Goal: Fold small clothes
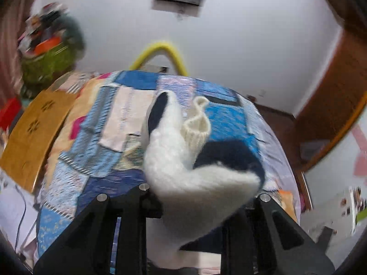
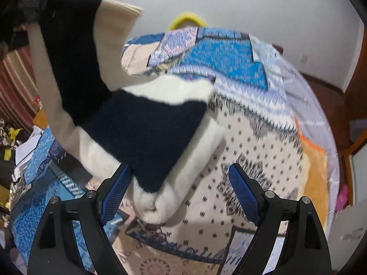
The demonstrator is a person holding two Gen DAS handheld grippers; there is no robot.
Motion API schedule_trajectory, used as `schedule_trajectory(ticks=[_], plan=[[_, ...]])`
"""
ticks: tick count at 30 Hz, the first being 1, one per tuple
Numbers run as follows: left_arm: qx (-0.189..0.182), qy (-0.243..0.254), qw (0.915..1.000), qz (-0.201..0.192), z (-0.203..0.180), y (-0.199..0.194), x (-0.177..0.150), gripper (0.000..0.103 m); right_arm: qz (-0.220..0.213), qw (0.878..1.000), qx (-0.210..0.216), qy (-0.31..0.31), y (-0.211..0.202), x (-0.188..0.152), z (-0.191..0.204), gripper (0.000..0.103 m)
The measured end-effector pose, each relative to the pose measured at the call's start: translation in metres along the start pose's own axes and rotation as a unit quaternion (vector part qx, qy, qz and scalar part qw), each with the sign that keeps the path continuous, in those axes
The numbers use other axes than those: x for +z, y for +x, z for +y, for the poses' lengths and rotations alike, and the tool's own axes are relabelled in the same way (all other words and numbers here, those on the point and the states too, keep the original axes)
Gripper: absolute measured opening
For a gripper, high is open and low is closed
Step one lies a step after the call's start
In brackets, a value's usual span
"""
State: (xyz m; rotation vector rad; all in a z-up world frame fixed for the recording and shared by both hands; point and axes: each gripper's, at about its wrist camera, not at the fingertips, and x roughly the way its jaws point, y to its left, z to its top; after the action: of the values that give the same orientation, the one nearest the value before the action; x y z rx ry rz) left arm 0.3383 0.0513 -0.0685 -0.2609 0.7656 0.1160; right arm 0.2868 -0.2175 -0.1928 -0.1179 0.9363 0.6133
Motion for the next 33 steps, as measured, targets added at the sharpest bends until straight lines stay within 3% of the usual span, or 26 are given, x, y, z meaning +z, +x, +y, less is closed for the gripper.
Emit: schedule_trajectory(ticks=[9, 14, 21, 27, 33], plan=[[-0.03, 0.097, 0.9946, 0.017, -0.122, 0.032, -0.013, 0.022, 0.021, 0.999, 0.026, 0.016, 0.01, -0.017, -0.001, 0.084], [-0.03, 0.121, 0.992, 0.02, -0.141, 0.04, -0.032, 0.022, 0.017, 0.999, 0.029, 0.02, 0.006, -0.019, -0.004, 0.084], [-0.044, 0.188, 0.9759, 0.102, -0.137, 0.057, -0.083, 0.024, -0.003, 0.999, 0.034, 0.039, -0.011, -0.021, -0.015, 0.084], [-0.058, 0.214, 0.9673, 0.124, -0.127, 0.042, -0.108, 0.046, -0.013, 0.998, 0.023, 0.049, -0.025, -0.02, -0.023, 0.084], [-0.071, 0.191, 0.9712, 0.124, -0.102, 0.024, -0.113, 0.068, -0.017, 0.998, 0.011, 0.054, -0.033, -0.02, -0.026, 0.084]])
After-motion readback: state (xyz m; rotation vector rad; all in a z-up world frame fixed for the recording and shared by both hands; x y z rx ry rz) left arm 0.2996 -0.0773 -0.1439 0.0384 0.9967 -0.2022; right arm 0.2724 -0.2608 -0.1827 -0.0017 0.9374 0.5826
